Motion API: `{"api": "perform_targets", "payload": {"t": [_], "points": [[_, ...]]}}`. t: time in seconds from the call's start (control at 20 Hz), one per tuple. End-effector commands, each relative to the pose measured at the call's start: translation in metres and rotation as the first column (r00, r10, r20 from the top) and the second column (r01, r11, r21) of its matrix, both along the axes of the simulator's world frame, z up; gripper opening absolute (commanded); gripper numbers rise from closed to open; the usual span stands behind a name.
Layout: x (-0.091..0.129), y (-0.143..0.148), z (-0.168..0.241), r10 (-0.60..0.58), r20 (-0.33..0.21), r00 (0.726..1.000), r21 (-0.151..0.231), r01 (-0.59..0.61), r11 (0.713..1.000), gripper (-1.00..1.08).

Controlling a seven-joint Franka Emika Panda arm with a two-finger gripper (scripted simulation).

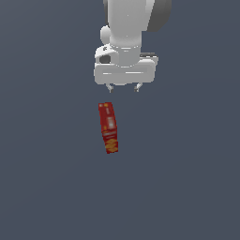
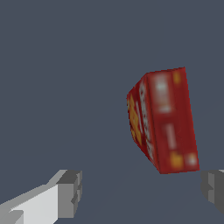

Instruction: Pick up the object and move it to a goal position.

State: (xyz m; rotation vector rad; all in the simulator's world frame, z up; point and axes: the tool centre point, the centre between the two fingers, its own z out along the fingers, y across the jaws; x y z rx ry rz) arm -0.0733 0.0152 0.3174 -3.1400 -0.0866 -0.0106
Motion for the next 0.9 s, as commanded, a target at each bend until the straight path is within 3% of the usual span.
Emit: {"api": "perform_targets", "payload": {"t": [0.0,0.4,0.85], "points": [[0.000,0.000,0.000,0.000,0.000,1.000,0.000,0.000,1.000,1.00],[-0.008,-0.021,0.001,-0.048,-0.019,0.999,-0.021,0.047,0.999,1.00],[-0.002,-0.025,-0.006,-0.027,-0.018,0.999,-0.017,0.027,0.999,1.00]]}}
